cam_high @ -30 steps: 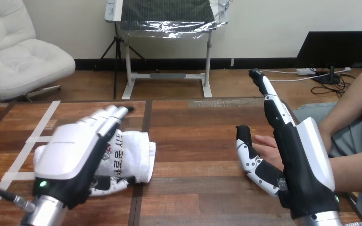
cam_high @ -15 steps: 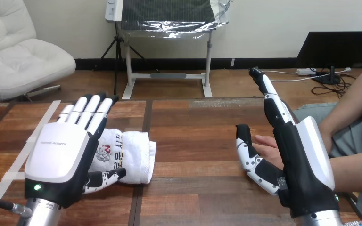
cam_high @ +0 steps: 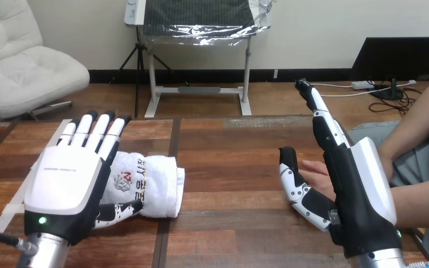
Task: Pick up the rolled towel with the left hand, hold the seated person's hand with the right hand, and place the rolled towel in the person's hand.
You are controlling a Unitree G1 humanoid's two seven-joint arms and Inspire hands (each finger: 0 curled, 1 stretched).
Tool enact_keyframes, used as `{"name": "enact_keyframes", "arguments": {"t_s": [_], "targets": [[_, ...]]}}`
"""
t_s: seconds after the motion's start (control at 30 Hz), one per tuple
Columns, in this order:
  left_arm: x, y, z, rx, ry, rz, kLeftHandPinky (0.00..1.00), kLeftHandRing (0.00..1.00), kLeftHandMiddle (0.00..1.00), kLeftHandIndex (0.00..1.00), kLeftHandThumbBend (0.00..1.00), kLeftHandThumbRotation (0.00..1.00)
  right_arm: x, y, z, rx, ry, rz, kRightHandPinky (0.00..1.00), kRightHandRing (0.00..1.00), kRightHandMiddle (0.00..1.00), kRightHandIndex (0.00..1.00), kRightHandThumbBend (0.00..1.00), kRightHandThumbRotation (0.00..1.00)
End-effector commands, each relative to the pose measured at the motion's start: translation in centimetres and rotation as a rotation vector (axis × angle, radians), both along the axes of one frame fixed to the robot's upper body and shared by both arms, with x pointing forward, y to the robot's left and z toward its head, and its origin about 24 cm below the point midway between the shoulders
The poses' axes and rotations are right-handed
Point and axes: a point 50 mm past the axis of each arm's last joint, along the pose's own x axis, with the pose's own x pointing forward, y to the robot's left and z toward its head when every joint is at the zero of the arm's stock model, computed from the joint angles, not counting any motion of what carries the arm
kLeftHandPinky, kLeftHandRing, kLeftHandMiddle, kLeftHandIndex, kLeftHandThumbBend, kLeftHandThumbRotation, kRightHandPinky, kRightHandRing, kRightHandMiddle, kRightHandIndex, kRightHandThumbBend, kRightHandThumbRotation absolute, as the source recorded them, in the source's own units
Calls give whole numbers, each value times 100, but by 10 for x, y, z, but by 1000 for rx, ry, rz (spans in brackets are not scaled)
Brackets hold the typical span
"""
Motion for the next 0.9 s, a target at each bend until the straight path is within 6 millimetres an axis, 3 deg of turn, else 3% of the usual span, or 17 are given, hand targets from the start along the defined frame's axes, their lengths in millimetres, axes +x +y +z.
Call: {"name": "enact_keyframes", "arguments": {"t_s": [0.0, 0.87], "targets": [[18, 0, 23, 76, -52, -28, 97, 100, 99, 96, 88, 31, 8, 3, 18, -5, -98, 23, 100, 97, 97, 98, 0, 0], [50, 9, 22, 240, 255, -60, 99, 100, 99, 97, 97, 38, 8, 2, 18, -2, -96, 19, 100, 97, 97, 98, 0, 0]]}}
